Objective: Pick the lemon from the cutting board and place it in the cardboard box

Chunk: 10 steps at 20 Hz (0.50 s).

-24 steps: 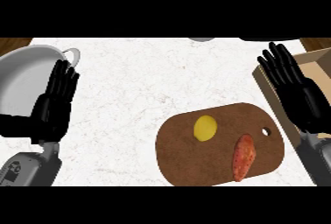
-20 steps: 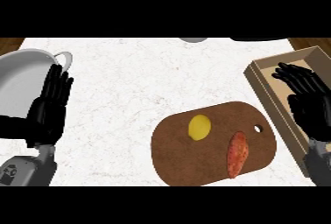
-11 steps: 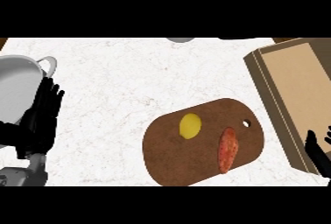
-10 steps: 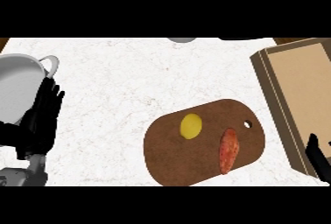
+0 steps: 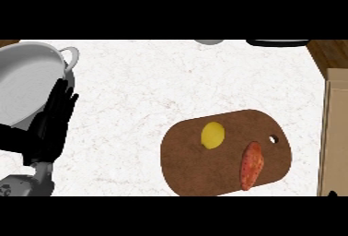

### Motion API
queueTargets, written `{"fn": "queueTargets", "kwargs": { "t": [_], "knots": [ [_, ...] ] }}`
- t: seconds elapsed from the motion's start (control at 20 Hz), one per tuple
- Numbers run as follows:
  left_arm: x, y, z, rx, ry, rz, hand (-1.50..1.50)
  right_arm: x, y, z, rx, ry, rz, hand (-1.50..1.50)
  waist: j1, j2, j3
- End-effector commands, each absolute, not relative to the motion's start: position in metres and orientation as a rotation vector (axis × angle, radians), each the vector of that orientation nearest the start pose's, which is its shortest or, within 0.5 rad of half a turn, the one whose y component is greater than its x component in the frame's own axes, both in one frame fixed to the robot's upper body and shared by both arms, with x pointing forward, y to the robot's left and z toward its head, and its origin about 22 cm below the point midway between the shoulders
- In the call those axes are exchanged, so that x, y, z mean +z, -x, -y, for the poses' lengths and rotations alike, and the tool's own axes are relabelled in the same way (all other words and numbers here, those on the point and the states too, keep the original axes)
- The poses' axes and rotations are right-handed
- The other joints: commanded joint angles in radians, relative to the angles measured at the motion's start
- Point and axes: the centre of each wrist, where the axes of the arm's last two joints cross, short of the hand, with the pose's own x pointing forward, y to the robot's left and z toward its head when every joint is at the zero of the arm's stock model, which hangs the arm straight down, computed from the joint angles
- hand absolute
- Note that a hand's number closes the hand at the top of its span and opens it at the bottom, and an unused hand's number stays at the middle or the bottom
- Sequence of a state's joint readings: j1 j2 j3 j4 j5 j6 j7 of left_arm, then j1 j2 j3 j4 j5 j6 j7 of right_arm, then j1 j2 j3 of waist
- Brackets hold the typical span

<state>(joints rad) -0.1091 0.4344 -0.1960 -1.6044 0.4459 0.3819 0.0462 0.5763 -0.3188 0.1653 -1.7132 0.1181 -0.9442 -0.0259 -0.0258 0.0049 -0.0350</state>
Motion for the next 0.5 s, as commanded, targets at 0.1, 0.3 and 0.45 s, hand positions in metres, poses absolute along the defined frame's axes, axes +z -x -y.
{"fn": "queueTargets", "kwargs": {
  "t": [0.1,0.3,0.45],
  "knots": [
    [0.058,-0.268,-0.264,0.083,-0.064,1.574,0.0,-0.024,-0.052,0.259,-0.136,0.876,1.032,-1.5,0.052,0.024,0.019],
    [0.055,-0.27,-0.26,0.07,-0.06,1.565,0.0,0.013,-0.066,0.241,-0.16,0.81,1.064,-1.5,0.066,0.023,0.021],
    [0.054,-0.263,-0.253,0.06,-0.035,1.564,0.0,0.04,-0.075,0.243,-0.152,0.816,1.048,-1.5,0.083,0.017,0.023]
  ]
}}
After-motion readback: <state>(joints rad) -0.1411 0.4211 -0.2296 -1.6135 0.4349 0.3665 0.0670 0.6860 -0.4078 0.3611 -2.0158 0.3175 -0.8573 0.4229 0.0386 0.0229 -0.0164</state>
